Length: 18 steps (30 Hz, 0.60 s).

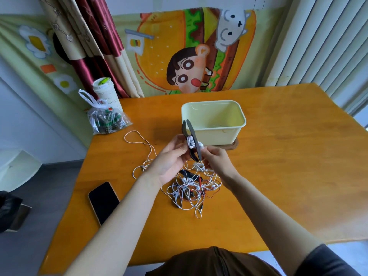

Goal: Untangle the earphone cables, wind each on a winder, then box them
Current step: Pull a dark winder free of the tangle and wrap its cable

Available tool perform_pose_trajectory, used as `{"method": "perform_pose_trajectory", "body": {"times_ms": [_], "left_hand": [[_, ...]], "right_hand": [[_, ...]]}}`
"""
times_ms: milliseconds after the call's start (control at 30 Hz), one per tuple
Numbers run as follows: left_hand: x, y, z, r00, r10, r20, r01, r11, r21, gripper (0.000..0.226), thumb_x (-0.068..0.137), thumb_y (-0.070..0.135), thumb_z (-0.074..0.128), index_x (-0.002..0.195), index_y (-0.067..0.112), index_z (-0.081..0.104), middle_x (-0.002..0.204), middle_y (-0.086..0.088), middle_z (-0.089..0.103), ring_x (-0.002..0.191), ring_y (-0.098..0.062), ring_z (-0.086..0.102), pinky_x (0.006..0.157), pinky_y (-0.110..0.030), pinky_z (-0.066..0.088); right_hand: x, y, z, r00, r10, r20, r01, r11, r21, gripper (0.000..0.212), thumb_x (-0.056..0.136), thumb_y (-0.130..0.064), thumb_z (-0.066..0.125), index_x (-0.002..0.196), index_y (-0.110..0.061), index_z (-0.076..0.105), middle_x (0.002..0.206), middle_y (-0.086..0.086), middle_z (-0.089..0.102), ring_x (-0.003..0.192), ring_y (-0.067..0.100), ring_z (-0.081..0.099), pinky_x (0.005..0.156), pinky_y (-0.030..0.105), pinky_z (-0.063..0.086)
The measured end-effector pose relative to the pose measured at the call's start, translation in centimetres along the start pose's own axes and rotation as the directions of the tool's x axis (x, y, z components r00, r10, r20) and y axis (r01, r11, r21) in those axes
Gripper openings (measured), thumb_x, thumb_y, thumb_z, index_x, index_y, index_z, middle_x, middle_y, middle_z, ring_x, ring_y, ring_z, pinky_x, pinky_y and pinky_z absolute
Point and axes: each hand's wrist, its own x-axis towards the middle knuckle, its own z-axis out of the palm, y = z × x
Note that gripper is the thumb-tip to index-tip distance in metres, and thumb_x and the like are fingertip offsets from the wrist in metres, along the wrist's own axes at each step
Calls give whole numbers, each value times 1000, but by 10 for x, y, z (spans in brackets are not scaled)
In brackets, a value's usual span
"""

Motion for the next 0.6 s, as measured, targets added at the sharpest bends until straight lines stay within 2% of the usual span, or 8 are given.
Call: {"method": "perform_pose_trajectory", "body": {"times_ms": [100,167,233,300,400,433,600], "left_hand": [[3,-3,-4,998,3,-60,-10,992,-127,20,97,2,39,105,11,55,101,-14,68,94,-21,64,81,-23,55],[6,-3,-6,994,15,-107,-35,981,-190,20,98,3,38,107,10,55,98,-13,70,95,-20,63,88,-25,51],[11,-6,-8,977,25,-210,-73,971,-227,19,98,3,39,105,10,56,95,-10,68,92,-17,61,86,-25,49],[15,-11,-9,950,52,-307,-104,982,-155,16,98,3,42,100,11,56,94,-8,64,89,-16,59,80,-24,49],[16,-21,-12,911,127,-392,-96,990,100,10,97,7,48,96,14,55,90,-8,61,84,-16,58,72,-19,48],[16,-24,-13,906,141,-399,-95,986,134,10,97,7,48,95,13,55,88,-8,60,82,-16,57,72,-20,48],[15,-38,-18,903,110,-416,-58,989,136,9,97,6,48,94,12,55,83,-8,57,77,-17,53,75,-24,46]], "right_hand": [[-5,5,6,1000,24,8,-24,1000,15,36,97,-27,49,65,-11,56,56,-2,46,49,7,39,48,14,35],[-7,6,10,1000,18,26,-18,1000,2,31,97,-25,50,72,-12,62,60,-4,49,50,5,41,49,14,35],[-10,8,15,999,2,34,0,999,-49,27,97,-26,50,80,-12,66,63,-4,51,49,2,42,49,14,36],[-12,9,18,999,-21,30,25,990,-140,26,97,-26,49,87,-10,68,66,-2,53,50,2,43,49,15,36],[-16,14,21,997,-53,49,65,954,-292,25,97,-23,49,94,-9,69,67,-6,56,52,4,46,47,13,35],[-17,16,21,997,-56,44,67,945,-320,25,97,-23,49,95,-9,69,66,-8,56,51,3,46,46,12,34],[-21,26,12,998,-57,17,59,914,-402,24,96,-22,51,94,-8,71,61,-12,54,44,-2,47,44,11,33]]}}
